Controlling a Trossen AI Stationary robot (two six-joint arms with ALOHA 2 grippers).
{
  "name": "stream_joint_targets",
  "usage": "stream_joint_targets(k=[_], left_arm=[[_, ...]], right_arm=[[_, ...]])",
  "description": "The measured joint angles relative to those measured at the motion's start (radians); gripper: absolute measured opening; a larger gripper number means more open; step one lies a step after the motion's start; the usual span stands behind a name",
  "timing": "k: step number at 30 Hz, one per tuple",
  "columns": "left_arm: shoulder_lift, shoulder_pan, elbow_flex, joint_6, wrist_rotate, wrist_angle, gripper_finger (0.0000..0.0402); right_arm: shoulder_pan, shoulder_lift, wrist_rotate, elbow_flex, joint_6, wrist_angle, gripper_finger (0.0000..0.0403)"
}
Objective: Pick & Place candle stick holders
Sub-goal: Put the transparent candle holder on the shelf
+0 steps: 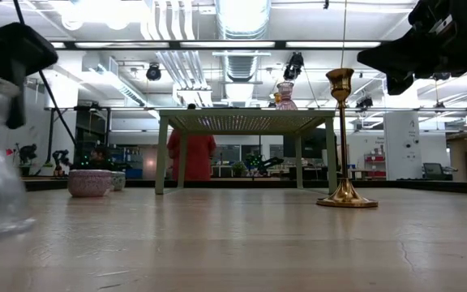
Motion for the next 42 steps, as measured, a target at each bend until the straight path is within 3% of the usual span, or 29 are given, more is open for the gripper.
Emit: stream_joint_targets(k=[17,28,42], left_arm=[[0.0,0.009,-0.063,0.012,-0.123,0.092,0.0297],[0.0,0.008,-0.084,-0.063,-0.255,0.118,0.0297],[-0.005,0.018,-0.145,-0.165,-0.33,0.154,0.0249]], right_arm=[[0.0,0.0,0.0,0.0,0.0,0.0,0.0008],[0.0,0.0,0.0,0.0,0.0,-0.004,0.0008],[0.0,0.0,0.0,0.0,0.0,-0.006,0.0008]])
